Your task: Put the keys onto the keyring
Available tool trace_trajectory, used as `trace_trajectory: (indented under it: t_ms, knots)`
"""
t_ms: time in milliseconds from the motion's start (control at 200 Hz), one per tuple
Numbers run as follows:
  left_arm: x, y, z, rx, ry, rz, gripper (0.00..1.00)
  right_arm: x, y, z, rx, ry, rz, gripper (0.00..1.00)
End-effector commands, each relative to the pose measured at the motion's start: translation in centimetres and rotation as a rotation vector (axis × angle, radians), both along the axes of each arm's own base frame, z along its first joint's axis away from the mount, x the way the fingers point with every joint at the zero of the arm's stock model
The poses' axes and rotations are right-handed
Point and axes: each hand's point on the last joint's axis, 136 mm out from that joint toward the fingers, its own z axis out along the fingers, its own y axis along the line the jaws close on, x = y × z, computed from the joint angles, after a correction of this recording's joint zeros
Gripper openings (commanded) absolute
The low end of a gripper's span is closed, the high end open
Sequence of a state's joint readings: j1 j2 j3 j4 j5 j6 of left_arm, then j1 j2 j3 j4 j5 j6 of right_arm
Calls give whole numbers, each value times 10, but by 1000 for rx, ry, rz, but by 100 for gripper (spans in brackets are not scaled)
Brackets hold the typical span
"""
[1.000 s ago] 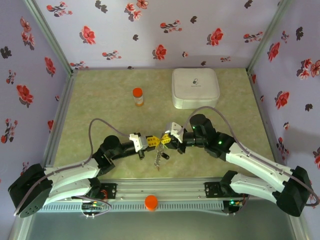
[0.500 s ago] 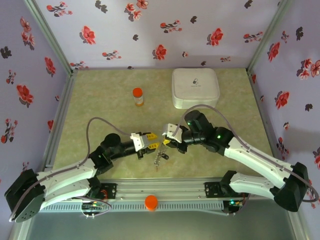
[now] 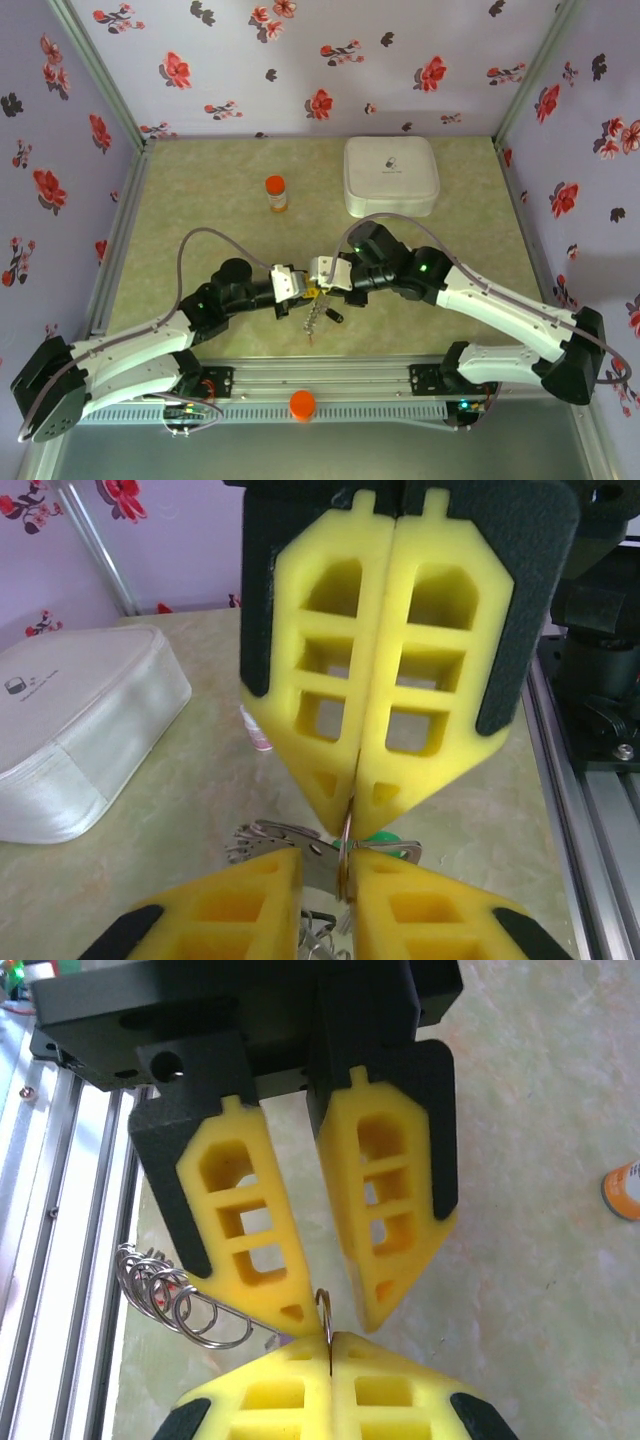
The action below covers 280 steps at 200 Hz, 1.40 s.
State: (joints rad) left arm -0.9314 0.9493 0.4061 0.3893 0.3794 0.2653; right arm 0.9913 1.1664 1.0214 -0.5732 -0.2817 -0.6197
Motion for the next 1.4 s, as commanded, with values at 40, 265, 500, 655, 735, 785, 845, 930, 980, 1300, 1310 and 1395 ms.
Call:
trace_trajectory:
  t_ms: [40,265,500,655,735,785,845,930,980,1300,1310,1395]
  knots:
    - [-3,-5,16,-21,-39,-32,8,0,5,9,-13,-41,22,0]
    - [-7,0,20,-46,-50,-34,0,6,0,20,88,1,-56,14]
    - [-13,2,29,-148,-48,-47,0,7,-15,21,259,105,-127,25]
    - [-15,0,31,-178,-44,-64,0,6,-16,10,261,136,-147,27]
    - [-16,-1,33,-190,-41,-65,0,3,-13,12,281,148,-133,27]
    - [-15,0,32,-193,-41,-63,0,0,-13,12,284,160,-120,25]
    - [-15,0,31,-191,-38,-62,0,-2,-12,10,279,170,-112,24]
    - [-15,0,32,-193,-36,-62,0,-2,-12,8,269,174,-110,18]
    - [-16,0,31,-192,-34,-64,0,-2,-12,9,270,174,-110,15]
    - [-21,0,38,-216,-39,-93,0,1,-13,-1,216,167,-112,3]
    - [-22,0,38,-217,-39,-96,0,2,-13,-2,213,168,-113,3]
    - [-24,0,43,-232,-42,-109,0,3,-11,-7,194,172,-106,1]
